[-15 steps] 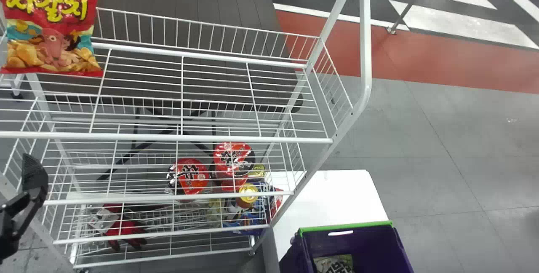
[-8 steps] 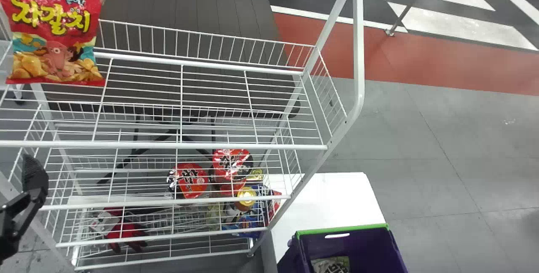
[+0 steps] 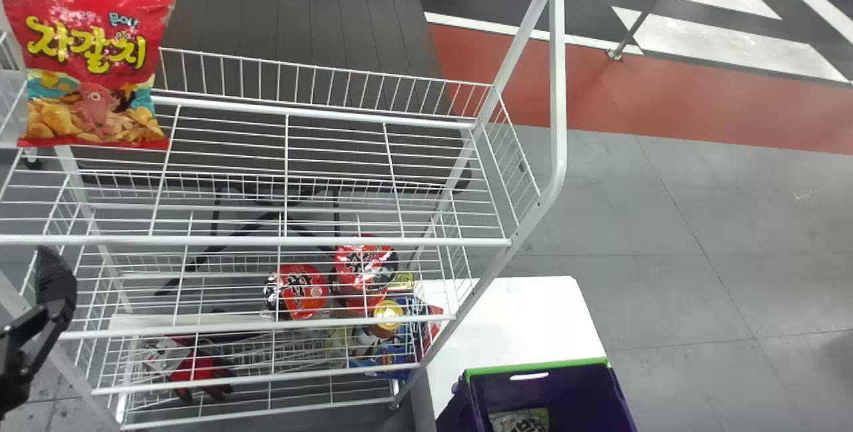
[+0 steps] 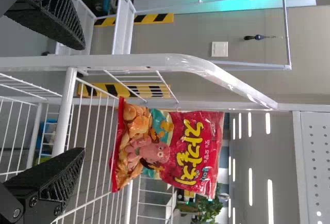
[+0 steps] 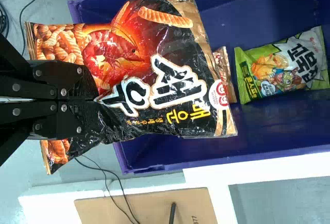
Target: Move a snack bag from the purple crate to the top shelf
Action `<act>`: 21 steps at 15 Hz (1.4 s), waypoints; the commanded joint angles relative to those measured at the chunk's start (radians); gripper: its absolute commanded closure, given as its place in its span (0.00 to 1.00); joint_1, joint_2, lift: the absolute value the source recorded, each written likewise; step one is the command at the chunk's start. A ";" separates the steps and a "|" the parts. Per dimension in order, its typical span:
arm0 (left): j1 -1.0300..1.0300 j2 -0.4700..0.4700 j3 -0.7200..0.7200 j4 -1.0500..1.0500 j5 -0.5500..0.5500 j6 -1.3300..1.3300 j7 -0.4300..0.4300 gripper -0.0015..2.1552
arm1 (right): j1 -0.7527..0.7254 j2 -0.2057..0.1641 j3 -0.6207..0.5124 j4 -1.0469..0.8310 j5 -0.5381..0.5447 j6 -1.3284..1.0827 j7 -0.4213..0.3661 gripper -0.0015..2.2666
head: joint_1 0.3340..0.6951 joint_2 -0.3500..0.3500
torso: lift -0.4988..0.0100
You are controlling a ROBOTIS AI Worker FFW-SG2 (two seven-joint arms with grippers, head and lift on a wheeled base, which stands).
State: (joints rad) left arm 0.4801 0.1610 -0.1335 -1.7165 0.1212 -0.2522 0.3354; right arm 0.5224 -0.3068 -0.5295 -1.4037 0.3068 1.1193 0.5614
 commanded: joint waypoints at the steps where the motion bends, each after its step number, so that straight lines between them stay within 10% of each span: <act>1: 0.000 0.000 0.000 0.001 0.000 0.000 0.001 0.06 | -0.001 0.000 0.000 0.000 0.000 0.000 0.000 0.94 | 1.00 0.00 | 1.00; 9: 0.008 -0.005 -0.003 -0.006 -0.008 0.000 0.004 0.06 | 0.060 0.080 -0.064 -0.351 -0.110 0.199 0.207 0.94 | 1.00 0.00 | 0.98; 16: 0.015 -0.005 -0.002 -0.017 -0.011 0.000 0.005 0.06 | 0.059 0.221 -0.072 -0.768 -0.304 0.453 0.256 0.94 | 1.00 0.01 | 0.98; 21: 0.017 -0.001 0.000 -0.023 -0.011 0.000 0.004 0.06 | 0.028 0.308 -0.081 -1.006 -0.428 0.453 0.230 0.94 | 1.00 0.28 | 0.98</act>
State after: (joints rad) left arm 0.4970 0.1589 -0.1314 -1.7390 0.1104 -0.2522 0.3400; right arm 0.5654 -0.0195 -0.6101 -2.3596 -0.0814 1.5670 0.7928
